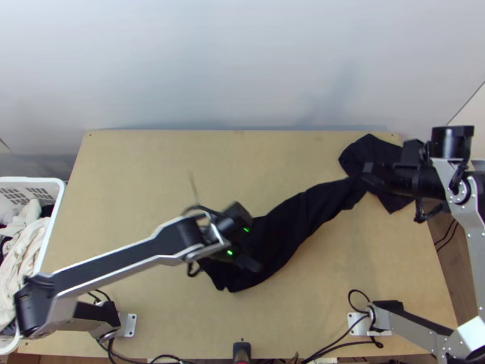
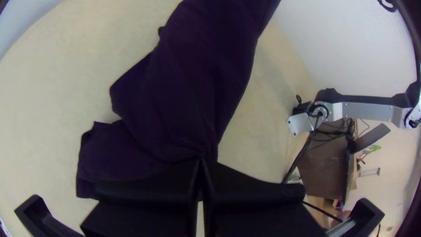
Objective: Fold the t-shirt
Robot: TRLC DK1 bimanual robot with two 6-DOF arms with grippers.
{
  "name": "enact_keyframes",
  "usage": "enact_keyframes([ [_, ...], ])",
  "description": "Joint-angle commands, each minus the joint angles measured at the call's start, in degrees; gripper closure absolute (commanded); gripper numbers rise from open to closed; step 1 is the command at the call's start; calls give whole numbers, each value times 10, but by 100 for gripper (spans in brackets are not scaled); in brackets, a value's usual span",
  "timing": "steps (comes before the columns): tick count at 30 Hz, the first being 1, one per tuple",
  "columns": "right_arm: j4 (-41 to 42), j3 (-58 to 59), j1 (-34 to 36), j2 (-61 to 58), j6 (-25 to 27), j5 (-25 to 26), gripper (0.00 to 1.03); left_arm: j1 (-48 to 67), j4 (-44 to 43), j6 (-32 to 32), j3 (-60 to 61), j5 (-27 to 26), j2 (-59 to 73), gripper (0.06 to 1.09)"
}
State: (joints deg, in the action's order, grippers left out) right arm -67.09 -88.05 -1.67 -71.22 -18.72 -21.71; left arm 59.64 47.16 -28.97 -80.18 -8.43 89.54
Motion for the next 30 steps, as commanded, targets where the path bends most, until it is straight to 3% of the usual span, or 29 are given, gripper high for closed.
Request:
enact_keyframes([
  [1,-32,71,62,22,47,3,100,70,-27,-11,-27,-10,72,97],
  [3,-32,92,79,33,50,6,100,80,-30,-12,-45,-10,87,94],
  [5,-31,111,105,45,60,14,100,80,-29,-12,-62,-10,94,80],
  [8,-25,137,173,57,80,16,100,70,-29,-13,-81,-10,96,46],
  [12,-15,191,262,74,121,16,100,28,-20,-25,-94,-11,90,13],
  [17,-9,238,309,89,148,16,100,-61,-13,-28,-125,-12,90,10],
  [24,5,254,301,97,143,15,100,-154,-14,-28,-211,-10,186,10],
  [30,12,247,286,98,132,14,100,-164,16,-14,-294,-1,305,11],
])
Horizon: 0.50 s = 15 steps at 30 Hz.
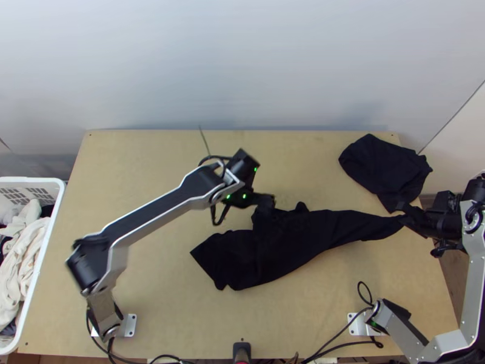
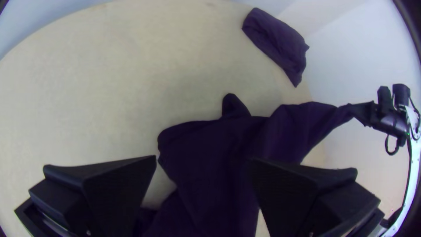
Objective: Fold the t-shirt
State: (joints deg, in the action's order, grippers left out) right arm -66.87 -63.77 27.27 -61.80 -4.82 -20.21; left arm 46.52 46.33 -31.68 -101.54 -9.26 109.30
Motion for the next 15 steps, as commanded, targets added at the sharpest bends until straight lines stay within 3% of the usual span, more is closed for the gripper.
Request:
enact_keyframes([
  [1,12,2,-5,5,-7,-1,100,-31,28,18,-86,8,122,11],
  [15,51,-14,-46,3,-61,-16,100,-16,40,51,-88,41,189,11],
])
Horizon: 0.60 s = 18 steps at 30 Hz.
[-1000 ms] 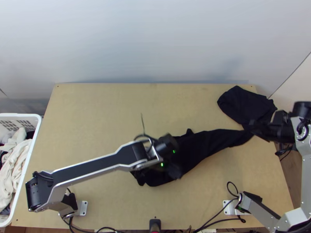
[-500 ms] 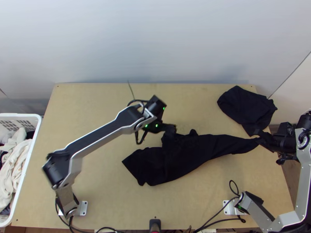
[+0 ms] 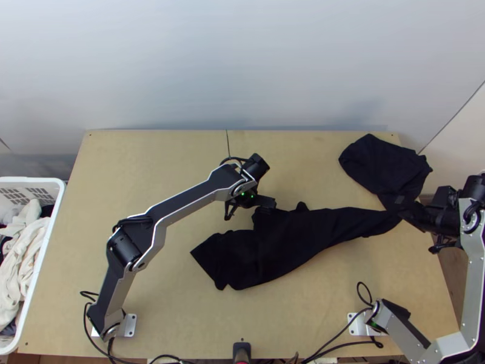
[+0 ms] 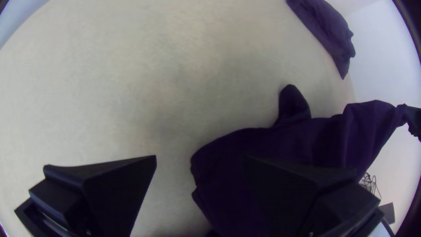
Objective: Fold the t-shirt
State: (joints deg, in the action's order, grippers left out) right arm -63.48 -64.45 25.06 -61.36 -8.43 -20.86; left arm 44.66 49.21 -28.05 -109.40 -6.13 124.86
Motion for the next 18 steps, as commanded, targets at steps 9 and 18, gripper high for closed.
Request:
enact_keyframes([
  [9,34,-9,-34,-4,-42,-9,100,16,38,11,-31,9,53,53],
  [18,68,-29,-63,-11,-76,-9,100,24,54,-2,-59,9,13,104],
])
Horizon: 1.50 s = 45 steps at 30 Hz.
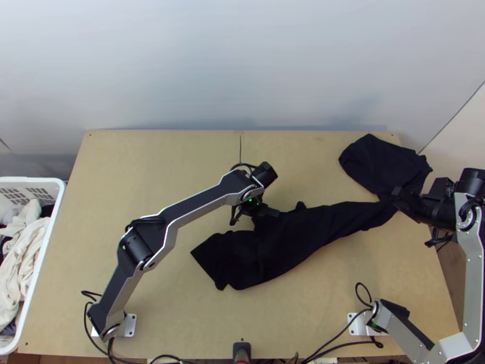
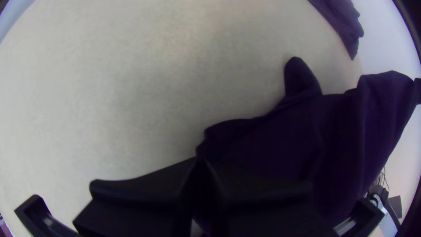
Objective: Fold the t-shirt
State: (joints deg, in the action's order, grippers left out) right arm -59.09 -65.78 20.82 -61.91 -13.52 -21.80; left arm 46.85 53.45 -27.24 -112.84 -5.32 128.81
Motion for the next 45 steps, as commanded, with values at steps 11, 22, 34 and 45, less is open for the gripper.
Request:
enact_keyframes([
  [11,62,-252,-83,-102,-91,3,100,-68,68,-33,-158,28,-140,104],
  [22,63,-552,-146,-213,-70,141,100,-83,-42,41,-166,252,-301,105],
  [34,170,-640,-170,-197,34,310,100,9,-189,264,-168,371,-386,105],
  [45,167,-642,-162,-156,30,321,100,96,-213,348,-173,436,-400,105],
])
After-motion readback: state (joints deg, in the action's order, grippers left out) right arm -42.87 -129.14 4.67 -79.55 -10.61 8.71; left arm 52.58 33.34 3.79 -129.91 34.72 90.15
